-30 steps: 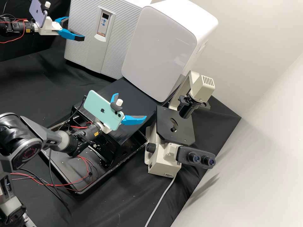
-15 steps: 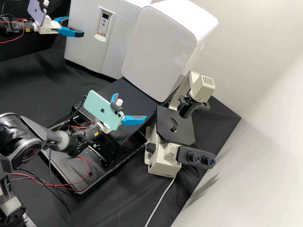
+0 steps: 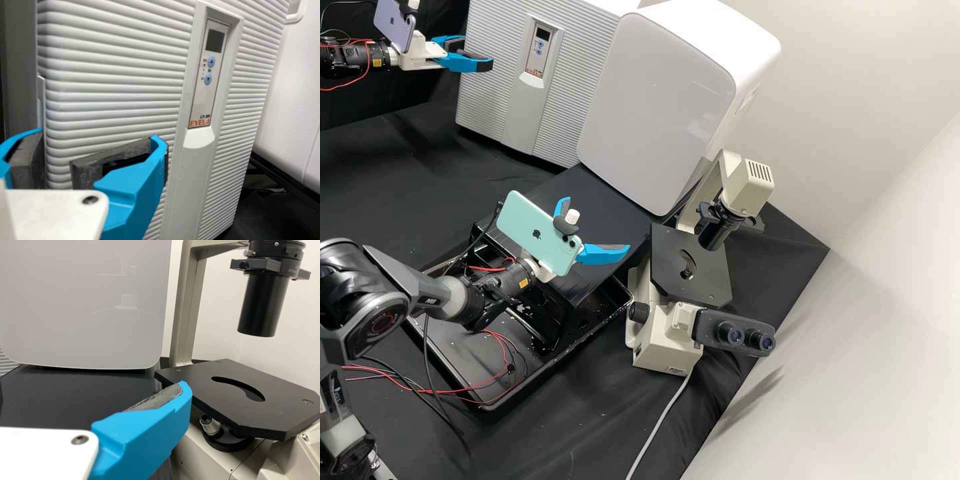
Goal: Open the incubator door
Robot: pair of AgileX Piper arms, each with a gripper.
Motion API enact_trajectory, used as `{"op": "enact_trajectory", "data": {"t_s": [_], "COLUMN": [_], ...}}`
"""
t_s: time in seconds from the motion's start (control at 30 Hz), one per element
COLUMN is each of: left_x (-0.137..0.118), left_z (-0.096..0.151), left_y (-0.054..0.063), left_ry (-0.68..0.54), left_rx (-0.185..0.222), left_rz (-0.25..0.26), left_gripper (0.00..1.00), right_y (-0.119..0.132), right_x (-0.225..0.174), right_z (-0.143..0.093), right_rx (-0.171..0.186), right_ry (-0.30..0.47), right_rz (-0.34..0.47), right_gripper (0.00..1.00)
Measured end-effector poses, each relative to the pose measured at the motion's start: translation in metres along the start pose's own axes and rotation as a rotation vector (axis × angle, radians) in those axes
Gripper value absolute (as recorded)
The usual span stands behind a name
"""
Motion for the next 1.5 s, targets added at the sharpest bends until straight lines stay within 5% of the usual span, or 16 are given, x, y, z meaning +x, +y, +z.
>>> {"op": "enact_trajectory", "data": {"t_s": [0.73,1.0,1.17,1.27,1.37,1.5], "left_x": [-0.016,-0.041,-0.07,-0.09,-0.107,-0.133], "left_z": [0.006,0.021,0.042,0.055,0.058,0.052], "left_y": [0.001,0.001,-0.007,-0.007,-0.009,-0.004], "left_ry": [0.012,-0.009,-0.017,-0.042,-0.042,0.032], "left_rx": [-0.009,-0.008,0.11,0.22,0.244,0.193], "left_rz": [-0.013,-0.029,-0.045,-0.027,-0.015,0.02], "left_gripper": [0.0,0.0,0.0,0.0,0.0,0.0], "right_y": [0.0,0.0,0.0,0.0,0.0,0.0], "right_x": [0.0,0.0,0.0,0.0,0.0,0.0], "right_z": [0.0,0.0,0.0,0.0,0.0,0.0], "right_rx": [0.0,0.0,0.0,0.0,0.0,0.0], "right_ry": [0.0,0.0,0.0,0.0,0.0,0.0], "right_rz": [0.0,0.0,0.0,0.0,0.0,0.0], "right_gripper": [1.0,1.0,1.0,1.0,1.0,1.0]}}
